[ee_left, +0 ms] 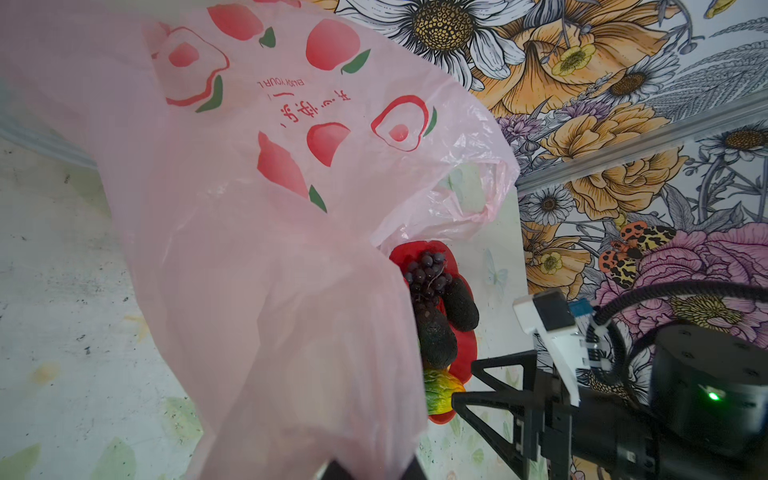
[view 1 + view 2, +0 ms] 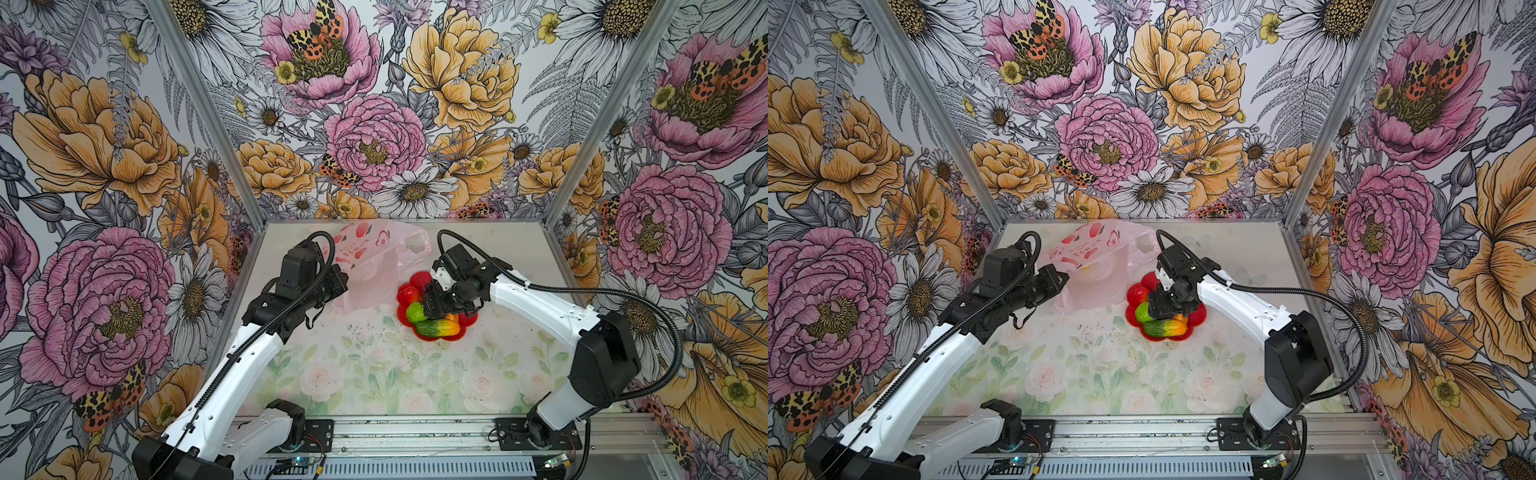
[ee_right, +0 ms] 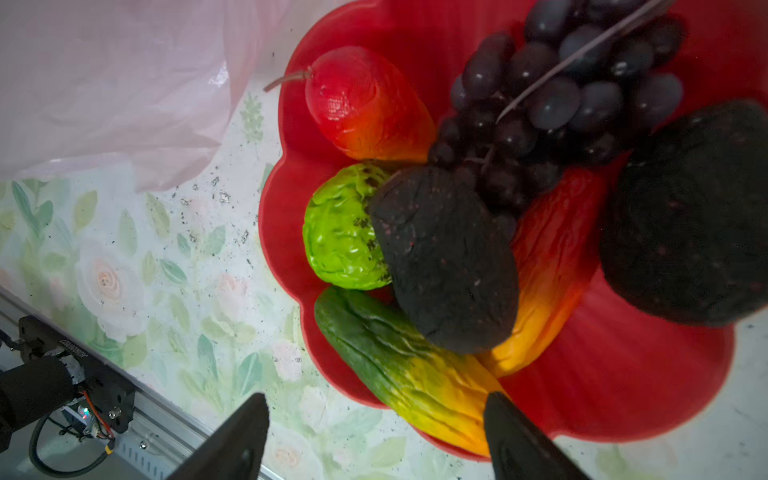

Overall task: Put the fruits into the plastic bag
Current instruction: 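Move the right gripper over the fruit plate while the left gripper holds the bag open, then lower the right gripper onto a dark avocado and grasp it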

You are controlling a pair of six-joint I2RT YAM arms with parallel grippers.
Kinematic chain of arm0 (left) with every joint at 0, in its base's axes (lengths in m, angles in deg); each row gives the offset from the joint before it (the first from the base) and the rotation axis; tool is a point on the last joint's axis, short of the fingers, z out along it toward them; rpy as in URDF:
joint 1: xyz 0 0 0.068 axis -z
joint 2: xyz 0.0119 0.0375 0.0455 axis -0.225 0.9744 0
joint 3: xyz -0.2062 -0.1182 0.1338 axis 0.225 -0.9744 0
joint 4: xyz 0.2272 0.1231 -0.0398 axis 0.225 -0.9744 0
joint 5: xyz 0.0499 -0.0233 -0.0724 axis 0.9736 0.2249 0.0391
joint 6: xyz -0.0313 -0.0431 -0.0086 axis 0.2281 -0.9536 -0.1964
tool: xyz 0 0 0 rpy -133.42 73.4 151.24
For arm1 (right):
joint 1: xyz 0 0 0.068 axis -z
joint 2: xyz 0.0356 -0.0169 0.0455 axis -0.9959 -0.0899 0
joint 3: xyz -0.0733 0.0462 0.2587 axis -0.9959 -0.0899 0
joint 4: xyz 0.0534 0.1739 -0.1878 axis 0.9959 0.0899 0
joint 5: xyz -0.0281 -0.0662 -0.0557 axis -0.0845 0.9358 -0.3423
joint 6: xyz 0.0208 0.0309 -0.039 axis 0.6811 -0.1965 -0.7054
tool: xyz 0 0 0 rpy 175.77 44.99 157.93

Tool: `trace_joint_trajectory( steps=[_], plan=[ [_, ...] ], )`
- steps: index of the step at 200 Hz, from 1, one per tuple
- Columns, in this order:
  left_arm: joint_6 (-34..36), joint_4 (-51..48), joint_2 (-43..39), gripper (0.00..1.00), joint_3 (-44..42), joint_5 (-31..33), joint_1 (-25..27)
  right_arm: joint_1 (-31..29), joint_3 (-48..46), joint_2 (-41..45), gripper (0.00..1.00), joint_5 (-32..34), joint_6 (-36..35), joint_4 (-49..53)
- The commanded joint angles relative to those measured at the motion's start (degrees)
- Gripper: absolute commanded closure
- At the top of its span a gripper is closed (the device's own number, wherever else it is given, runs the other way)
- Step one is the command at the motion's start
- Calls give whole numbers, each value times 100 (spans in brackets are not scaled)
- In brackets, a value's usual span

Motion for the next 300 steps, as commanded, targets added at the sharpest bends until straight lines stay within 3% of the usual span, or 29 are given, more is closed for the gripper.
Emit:
trace_joint_trajectory(
  steps=[1,68,141,158,214,262,300],
  plan=[
    [113,155,-29,100,156,-179,-95,17,352,-274,20,200,-427,-129],
    [120,155,106,100,256,-232,-160,59,570,-671,22,768,-760,-50],
    [22,187,203,100,253,-280,-206,152,680,-1079,27,728,-897,-50],
    [4,206,207,100,256,-272,-213,196,704,-1134,32,722,-905,-59],
    [-24,199,300,100,269,-345,-233,235,735,-801,68,525,-909,-59],
    [-22,208,278,100,314,-342,-204,487,616,-103,76,-146,-624,-50],
    [1,242,256,100,369,-368,-100,438,443,509,77,-1558,771,-778]
  ],
)
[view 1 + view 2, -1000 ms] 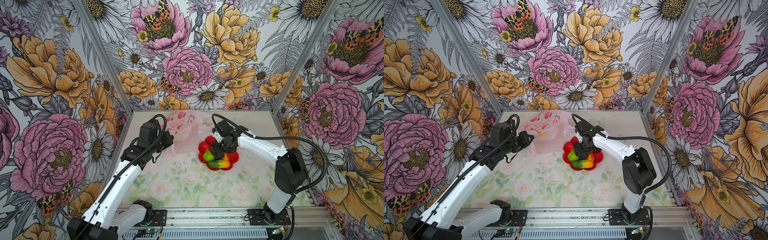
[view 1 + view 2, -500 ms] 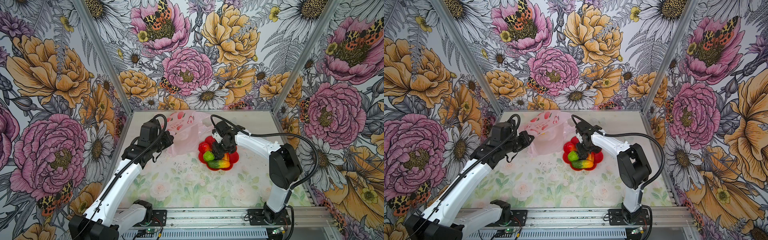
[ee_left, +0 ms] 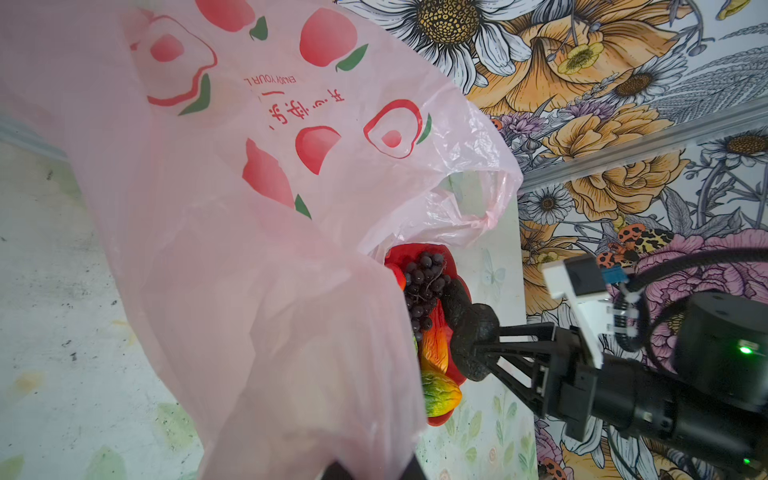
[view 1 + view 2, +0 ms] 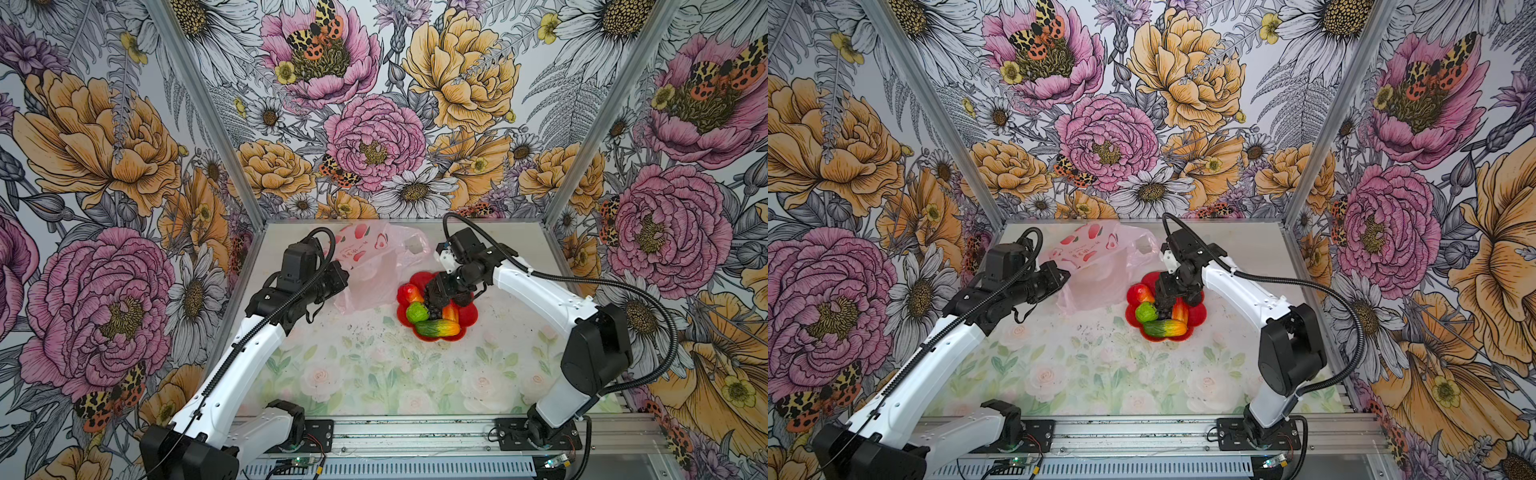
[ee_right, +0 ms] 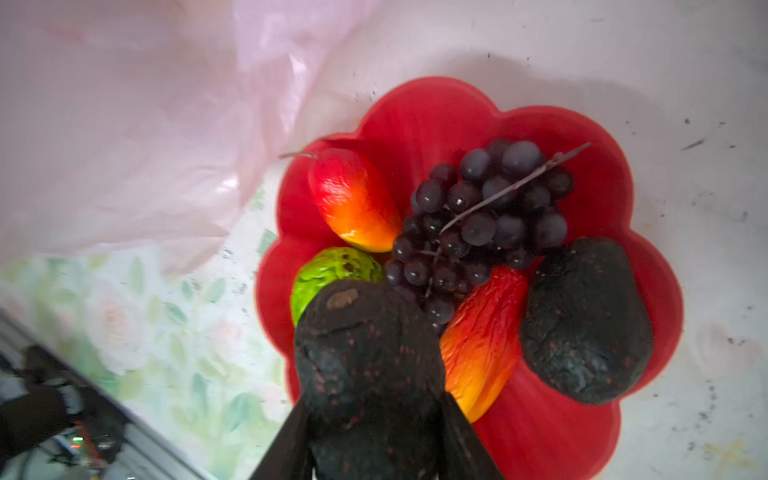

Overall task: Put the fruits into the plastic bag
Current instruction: 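Lower the right gripper onto a dark avocado and grasp it, then carry the avocado into the bag's mouth and open the right gripper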

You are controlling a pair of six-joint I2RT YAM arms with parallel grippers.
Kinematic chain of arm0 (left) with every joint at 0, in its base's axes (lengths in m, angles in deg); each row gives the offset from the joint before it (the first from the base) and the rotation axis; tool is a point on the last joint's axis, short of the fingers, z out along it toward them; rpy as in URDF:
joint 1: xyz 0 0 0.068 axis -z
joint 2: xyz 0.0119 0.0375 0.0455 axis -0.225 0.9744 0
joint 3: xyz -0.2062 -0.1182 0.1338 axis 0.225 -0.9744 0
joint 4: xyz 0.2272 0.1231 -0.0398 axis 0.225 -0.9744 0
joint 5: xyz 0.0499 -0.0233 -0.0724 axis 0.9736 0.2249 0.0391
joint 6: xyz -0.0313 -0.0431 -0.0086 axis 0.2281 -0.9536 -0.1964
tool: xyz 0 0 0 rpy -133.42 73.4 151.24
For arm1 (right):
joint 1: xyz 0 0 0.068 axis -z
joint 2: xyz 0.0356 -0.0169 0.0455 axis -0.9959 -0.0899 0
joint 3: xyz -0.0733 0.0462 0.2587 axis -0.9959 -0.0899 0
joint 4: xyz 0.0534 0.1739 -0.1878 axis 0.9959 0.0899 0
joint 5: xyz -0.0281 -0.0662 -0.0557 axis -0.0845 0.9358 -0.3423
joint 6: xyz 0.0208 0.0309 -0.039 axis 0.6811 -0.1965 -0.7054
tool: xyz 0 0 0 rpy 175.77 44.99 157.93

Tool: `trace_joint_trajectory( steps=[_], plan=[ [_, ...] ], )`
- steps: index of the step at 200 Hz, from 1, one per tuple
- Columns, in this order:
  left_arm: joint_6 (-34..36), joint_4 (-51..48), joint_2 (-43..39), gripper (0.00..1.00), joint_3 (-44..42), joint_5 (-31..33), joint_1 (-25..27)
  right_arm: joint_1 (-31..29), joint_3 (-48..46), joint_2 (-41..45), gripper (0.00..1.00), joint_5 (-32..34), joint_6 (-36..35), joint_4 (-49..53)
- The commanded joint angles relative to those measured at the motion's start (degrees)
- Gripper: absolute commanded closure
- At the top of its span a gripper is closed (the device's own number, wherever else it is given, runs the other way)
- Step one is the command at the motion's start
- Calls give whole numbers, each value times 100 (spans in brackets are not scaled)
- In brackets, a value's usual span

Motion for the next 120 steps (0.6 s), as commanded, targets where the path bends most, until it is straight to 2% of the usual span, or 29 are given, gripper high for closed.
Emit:
trace_joint_trajectory(
  steps=[1,20,33,69,120],
  plan=[
    [13,203,-58,100,217,-108,62,-123,-145,431,77,-1139,1105,-742],
    [-13,223,-72,100,213,-104,98,-355,-302,496,77,-1405,2110,-1769],
    [-33,237,-47,100,211,-109,133,-541,-226,293,78,-1462,2525,-2223],
    [-67,337,-39,100,231,-82,298,-942,327,-744,77,-1438,3157,-3041],
    [-244,540,-52,100,78,-108,477,-1018,940,-2142,78,-1106,3946,-3695]
  ],
)
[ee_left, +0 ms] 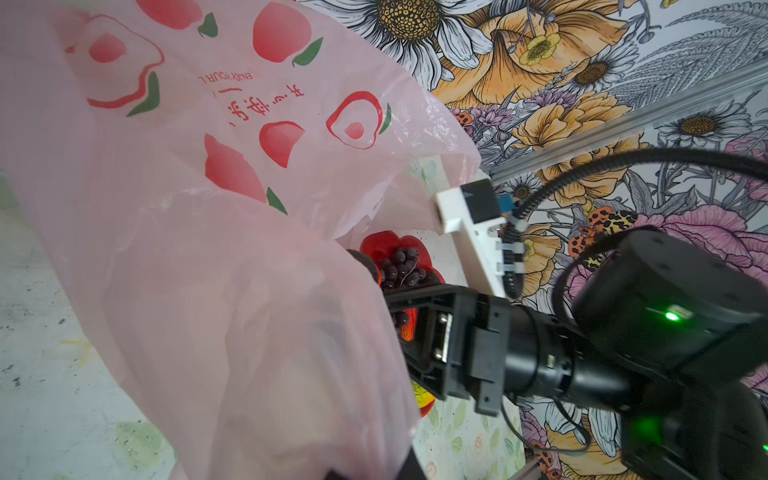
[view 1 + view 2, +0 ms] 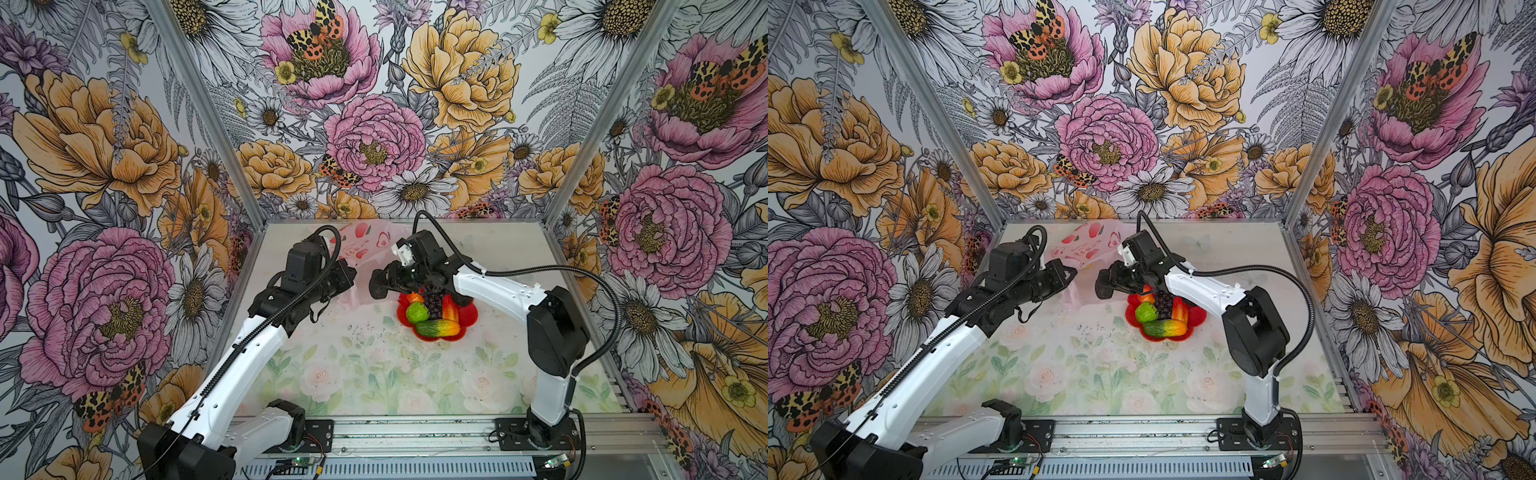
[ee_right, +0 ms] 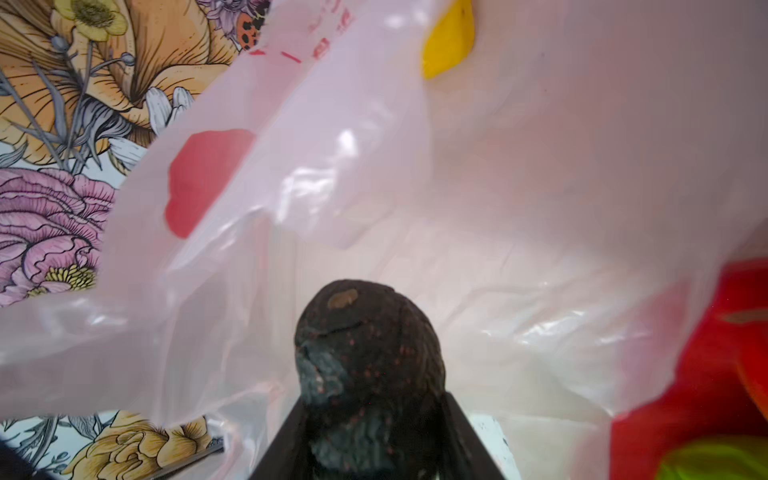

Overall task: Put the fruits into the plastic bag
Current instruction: 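Carry the avocado into the bag's mouth and open the right gripper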

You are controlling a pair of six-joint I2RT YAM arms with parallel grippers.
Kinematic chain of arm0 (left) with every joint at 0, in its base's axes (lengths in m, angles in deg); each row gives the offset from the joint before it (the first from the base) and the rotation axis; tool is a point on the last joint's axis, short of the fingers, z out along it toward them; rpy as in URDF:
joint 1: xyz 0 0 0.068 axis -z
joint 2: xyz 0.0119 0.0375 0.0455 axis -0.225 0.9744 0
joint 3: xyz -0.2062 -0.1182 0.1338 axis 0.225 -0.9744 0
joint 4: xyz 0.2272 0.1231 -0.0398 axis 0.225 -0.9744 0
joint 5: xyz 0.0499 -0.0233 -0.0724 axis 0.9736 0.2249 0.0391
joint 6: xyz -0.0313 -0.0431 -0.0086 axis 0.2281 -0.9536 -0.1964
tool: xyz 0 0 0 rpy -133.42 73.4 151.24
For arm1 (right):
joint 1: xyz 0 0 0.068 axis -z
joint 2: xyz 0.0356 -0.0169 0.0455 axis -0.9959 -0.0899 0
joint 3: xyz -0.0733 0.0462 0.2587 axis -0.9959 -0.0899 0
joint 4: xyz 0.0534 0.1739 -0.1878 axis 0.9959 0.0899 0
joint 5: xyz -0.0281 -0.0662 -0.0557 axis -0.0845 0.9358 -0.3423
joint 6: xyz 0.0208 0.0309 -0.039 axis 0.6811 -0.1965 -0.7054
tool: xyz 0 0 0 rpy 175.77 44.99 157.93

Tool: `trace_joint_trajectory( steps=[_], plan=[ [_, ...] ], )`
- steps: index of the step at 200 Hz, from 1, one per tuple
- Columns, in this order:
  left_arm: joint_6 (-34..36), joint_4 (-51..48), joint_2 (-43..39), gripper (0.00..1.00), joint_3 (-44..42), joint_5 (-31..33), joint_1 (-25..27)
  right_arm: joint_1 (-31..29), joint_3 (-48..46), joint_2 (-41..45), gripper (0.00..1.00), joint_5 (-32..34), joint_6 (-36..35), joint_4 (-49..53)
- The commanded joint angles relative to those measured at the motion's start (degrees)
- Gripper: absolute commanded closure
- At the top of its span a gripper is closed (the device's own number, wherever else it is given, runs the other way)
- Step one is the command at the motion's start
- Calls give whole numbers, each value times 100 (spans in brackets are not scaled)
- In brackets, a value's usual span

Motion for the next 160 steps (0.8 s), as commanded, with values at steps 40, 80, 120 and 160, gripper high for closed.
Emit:
trace_joint_trajectory(
  steps=[40,80,120,160],
  plan=[
    [-449,472,-134,100,-231,-69,321,29,1125,-1280,54,727,1147,-752],
    [-537,519,-231,100,-383,3,352,29,1852,-1526,31,646,1048,-777],
    [-602,700,-331,100,-621,-129,104,33,1656,-926,28,672,642,-393],
    [-455,708,-211,100,-591,-289,-52,29,301,684,1,1180,-107,531]
  ],
)
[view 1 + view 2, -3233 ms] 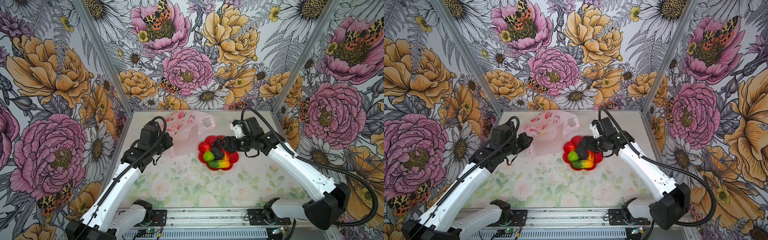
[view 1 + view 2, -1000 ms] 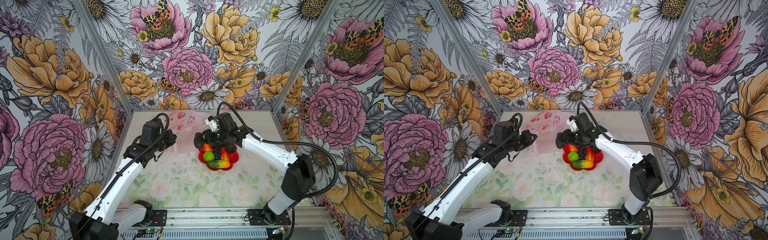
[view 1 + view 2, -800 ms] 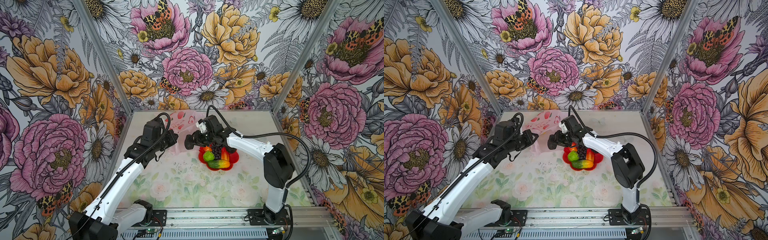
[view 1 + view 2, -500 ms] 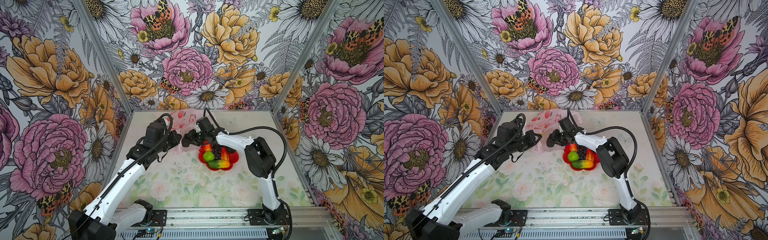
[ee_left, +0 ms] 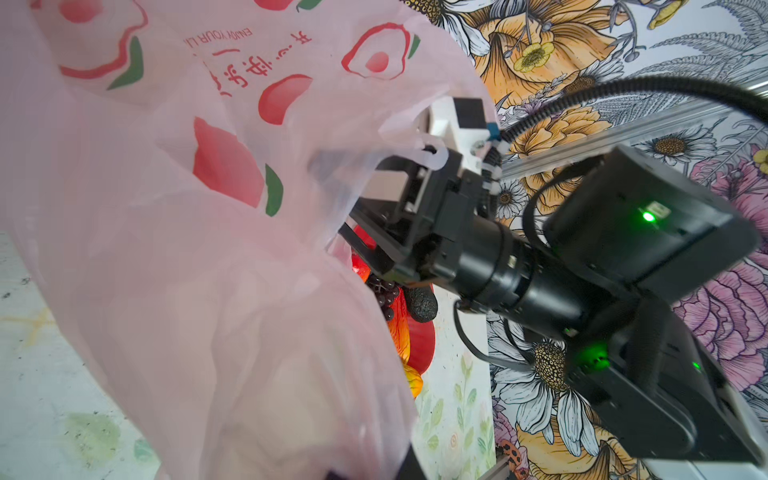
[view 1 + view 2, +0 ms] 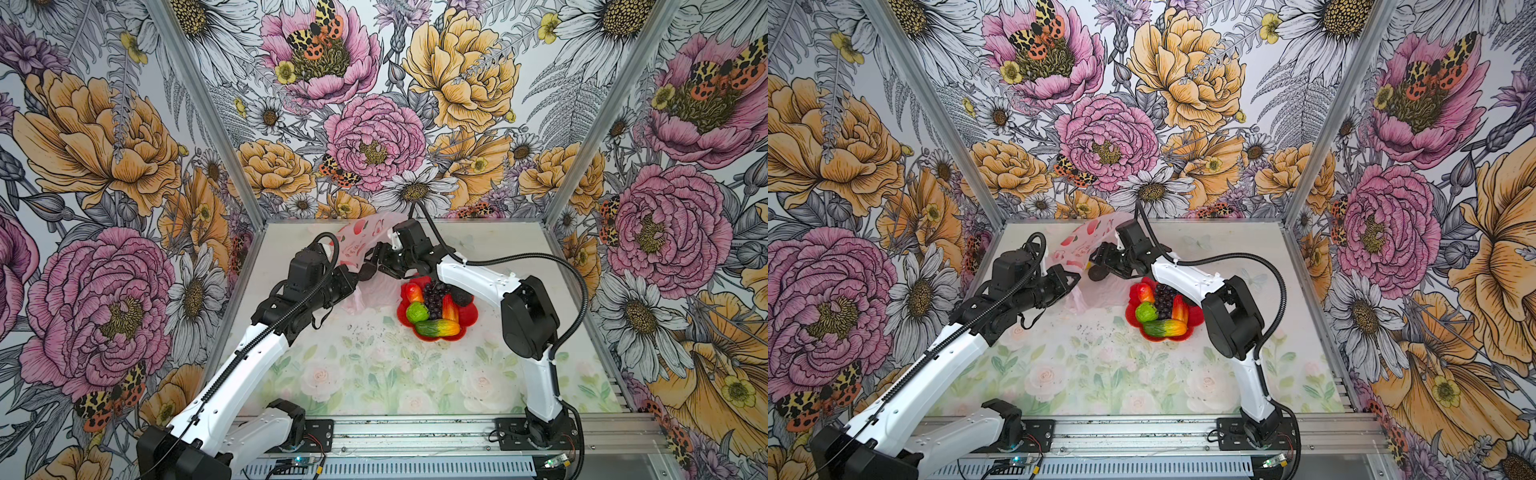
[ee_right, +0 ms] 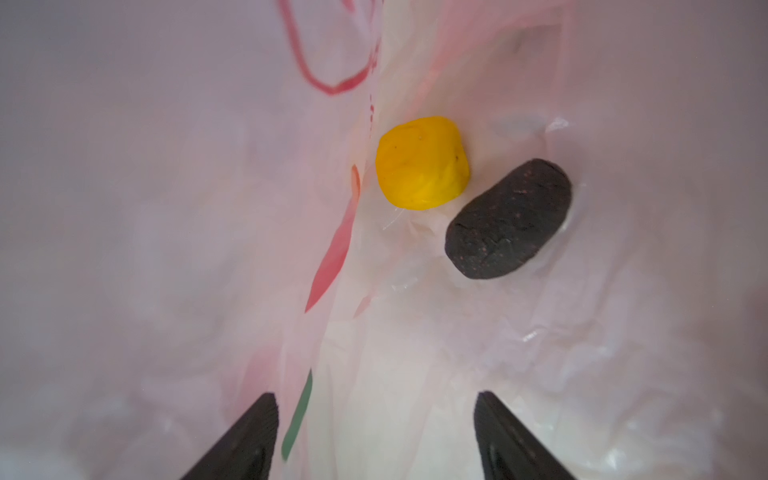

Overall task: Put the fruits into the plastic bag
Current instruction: 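Carry the avocado into the bag's mouth and open the right gripper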

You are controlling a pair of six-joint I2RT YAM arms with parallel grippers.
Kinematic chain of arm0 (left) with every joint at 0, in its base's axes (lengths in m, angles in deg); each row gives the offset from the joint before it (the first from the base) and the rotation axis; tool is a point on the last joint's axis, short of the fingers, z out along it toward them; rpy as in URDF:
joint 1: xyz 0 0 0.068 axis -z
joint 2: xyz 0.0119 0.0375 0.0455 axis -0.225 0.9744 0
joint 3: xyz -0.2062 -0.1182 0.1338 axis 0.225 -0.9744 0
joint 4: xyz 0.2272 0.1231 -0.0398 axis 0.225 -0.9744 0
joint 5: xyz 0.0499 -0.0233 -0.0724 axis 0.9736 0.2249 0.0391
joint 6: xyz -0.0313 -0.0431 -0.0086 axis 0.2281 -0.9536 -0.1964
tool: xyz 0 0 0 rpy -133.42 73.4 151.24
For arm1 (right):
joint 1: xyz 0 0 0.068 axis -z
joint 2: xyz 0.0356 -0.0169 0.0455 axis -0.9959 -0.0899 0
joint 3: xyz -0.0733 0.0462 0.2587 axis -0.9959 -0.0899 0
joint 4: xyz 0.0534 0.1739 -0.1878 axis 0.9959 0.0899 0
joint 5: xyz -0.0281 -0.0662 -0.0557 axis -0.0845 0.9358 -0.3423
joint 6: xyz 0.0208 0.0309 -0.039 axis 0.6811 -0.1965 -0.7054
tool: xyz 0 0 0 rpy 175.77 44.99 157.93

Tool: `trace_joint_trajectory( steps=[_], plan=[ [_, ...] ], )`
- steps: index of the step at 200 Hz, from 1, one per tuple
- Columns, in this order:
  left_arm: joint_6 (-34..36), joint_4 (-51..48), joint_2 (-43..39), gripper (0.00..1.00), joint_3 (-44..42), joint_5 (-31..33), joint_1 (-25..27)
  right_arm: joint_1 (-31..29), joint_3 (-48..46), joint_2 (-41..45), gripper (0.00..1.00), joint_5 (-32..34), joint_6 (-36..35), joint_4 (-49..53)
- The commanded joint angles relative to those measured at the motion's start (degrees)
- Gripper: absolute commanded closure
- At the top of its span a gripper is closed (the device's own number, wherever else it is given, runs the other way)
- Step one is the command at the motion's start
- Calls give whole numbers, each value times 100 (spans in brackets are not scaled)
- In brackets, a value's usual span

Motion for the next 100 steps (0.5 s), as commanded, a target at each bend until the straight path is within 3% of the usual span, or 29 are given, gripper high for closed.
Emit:
trace_joint_trajectory(
  steps=[1,43,69,100],
  plan=[
    [105,213,24,100,-28,-210,-92,18,-636,1181,1,394,-636,684],
    [179,216,118,100,-46,-350,-231,-3,-1572,2590,1,1520,-1299,2622],
    [231,223,181,100,14,-356,-202,22,-2030,2891,2,2113,-1552,3546],
    [306,211,255,100,101,-339,-60,86,-2258,2924,5,2224,-1702,3943]
  ],
)
